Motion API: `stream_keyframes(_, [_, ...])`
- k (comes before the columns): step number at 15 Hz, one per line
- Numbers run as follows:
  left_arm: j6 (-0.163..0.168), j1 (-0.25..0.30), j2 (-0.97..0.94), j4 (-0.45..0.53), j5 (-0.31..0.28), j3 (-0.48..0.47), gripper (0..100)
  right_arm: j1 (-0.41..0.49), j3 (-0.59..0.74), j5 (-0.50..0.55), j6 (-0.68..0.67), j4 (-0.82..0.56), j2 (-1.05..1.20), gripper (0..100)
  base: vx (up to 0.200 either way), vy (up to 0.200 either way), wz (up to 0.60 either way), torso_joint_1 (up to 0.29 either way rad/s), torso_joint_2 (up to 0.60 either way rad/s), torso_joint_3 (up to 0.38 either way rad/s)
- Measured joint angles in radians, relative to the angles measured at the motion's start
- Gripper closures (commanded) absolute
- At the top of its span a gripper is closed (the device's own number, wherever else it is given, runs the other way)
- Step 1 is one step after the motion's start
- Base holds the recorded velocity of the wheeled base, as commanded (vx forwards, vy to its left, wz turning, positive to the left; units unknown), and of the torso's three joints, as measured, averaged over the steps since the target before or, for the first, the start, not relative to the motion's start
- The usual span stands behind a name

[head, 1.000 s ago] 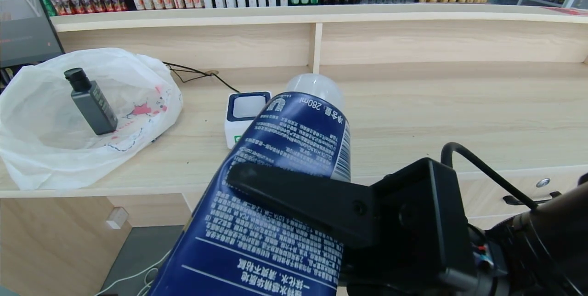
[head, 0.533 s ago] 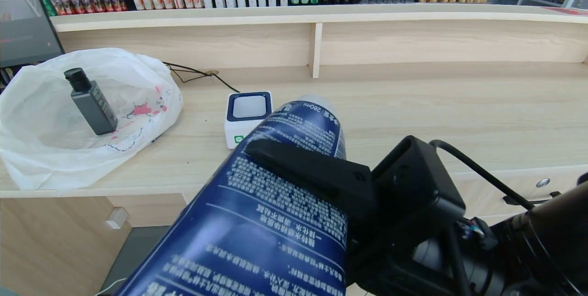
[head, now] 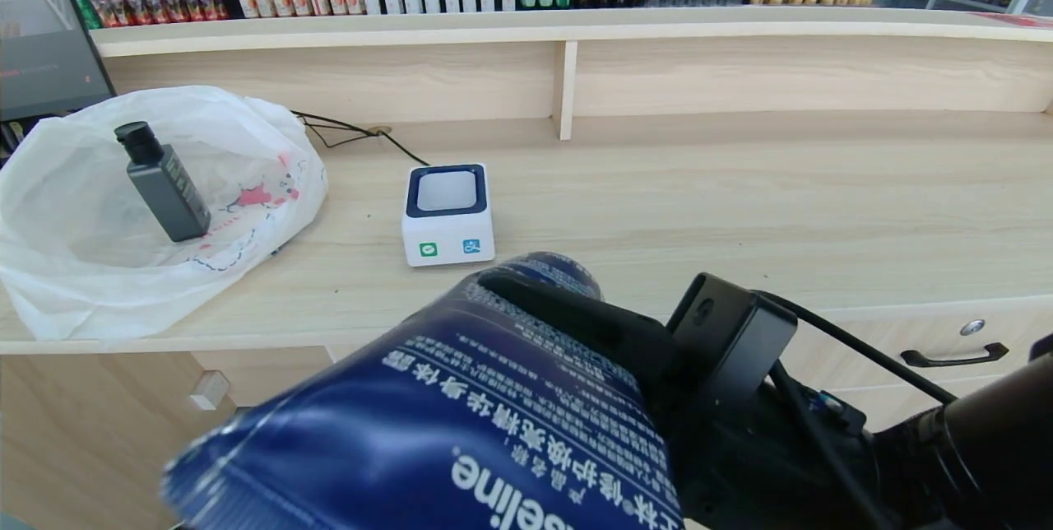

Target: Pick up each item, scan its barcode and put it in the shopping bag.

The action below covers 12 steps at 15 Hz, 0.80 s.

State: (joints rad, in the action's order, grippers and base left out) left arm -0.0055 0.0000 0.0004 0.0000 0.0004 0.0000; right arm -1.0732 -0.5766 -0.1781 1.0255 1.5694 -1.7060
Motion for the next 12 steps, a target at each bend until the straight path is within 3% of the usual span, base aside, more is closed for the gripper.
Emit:
stream_keyframes(6, [0.001, 0.000, 0.000, 0.000, 0.000, 0.000, 0, -0.024, 0.043, 0.014, -0.167, 0.001, 0.014, 100, 0.000, 0.000, 0.00, 0.000, 0.00, 0.000])
stream_keyframes(8, [0.000, 0.000, 0.000, 0.000, 0.000, 0.000, 0, -0.025, 0.052, 0.119, -0.296, 0.000, 0.016, 100, 0.000, 0.000, 0.00, 0.000, 0.00, 0.000])
stream_keyframes(12, [0.000, 0.000, 0.000, 0.000, 0.000, 0.000, 0, -0.017, 0.057, 0.223, -0.426, 0.000, 0.017, 100, 0.000, 0.000, 0.00, 0.000, 0.00, 0.000])
